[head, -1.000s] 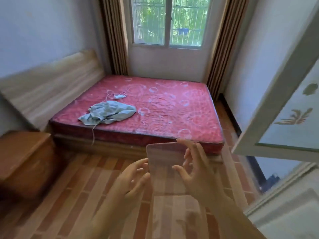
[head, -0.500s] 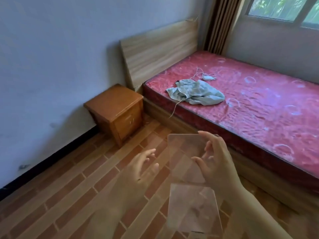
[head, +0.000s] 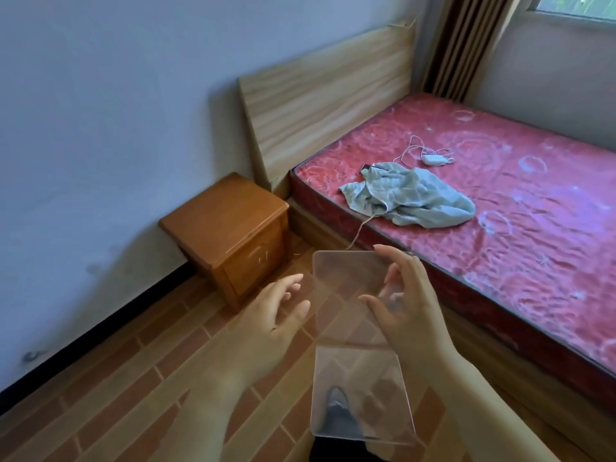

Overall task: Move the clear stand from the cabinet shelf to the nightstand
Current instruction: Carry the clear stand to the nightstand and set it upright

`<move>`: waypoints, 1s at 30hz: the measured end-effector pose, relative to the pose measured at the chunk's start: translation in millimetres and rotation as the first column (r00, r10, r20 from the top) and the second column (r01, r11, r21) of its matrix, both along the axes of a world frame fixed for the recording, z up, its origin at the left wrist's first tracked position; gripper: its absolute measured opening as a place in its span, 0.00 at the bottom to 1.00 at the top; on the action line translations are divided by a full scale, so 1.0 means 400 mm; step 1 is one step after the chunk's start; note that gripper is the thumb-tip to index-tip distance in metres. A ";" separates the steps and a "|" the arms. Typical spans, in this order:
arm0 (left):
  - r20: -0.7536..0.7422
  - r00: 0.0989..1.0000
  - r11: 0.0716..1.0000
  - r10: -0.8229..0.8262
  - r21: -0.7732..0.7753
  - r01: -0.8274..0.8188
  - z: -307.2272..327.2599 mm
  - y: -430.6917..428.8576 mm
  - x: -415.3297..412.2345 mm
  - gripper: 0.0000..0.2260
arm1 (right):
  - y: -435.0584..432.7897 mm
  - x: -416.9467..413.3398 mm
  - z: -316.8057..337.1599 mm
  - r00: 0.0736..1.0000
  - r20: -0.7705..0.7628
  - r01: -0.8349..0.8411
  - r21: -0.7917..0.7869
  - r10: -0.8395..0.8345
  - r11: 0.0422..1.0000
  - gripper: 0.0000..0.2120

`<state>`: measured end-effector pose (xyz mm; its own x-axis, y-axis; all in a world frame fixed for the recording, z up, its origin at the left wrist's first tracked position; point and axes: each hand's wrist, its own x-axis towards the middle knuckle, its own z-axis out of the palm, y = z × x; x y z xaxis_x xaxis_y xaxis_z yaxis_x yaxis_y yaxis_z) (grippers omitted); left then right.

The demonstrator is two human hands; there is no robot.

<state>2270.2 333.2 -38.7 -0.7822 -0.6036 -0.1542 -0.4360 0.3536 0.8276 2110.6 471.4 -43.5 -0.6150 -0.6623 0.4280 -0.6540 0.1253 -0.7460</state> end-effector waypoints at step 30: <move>-0.019 0.958 0.959 0.284 0.006 -0.284 -0.027 -1.262 -0.541 0.20 | -1.387 -0.641 -0.058 0.957 -0.004 -0.290 0.089 0.291 0.953 0.35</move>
